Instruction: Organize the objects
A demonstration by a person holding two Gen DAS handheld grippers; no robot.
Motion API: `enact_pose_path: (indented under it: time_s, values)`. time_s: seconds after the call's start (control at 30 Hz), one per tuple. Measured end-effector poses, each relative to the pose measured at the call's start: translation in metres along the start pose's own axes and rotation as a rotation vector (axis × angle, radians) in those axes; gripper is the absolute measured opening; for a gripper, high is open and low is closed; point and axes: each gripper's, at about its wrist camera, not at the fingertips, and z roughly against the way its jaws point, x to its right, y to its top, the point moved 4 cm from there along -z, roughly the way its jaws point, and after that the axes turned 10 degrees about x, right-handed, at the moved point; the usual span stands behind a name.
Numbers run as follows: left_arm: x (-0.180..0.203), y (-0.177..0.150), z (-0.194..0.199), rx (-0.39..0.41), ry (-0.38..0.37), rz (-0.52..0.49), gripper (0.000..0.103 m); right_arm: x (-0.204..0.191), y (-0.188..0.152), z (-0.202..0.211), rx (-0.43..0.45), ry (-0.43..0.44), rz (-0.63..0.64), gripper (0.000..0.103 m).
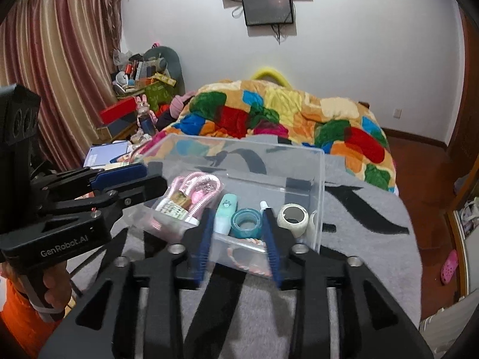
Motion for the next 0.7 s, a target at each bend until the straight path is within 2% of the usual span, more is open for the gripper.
enact_pose_path:
  time_s: [0.2, 0.37, 0.43, 0.7]
  values:
    - [-0.010, -0.016, 0.019, 0.010, 0.026, 0.044, 0.061, -0.013, -0.005, 0.018, 0.047, -0.035, 0.037, 0.058]
    - [-0.016, -0.030, 0.028, 0.004, 0.031, 0.092, 0.068, -0.020, -0.016, 0.025, 0.050, -0.048, 0.048, 0.064]
    - [-0.016, -0.035, 0.030, -0.002, 0.023, 0.105, 0.070, -0.019, -0.021, 0.027, 0.053, -0.053, 0.042, 0.069]
    - [-0.006, -0.050, 0.031, -0.015, 0.052, 0.077, 0.071, -0.016, -0.039, 0.022, 0.021, -0.046, 0.007, 0.070]
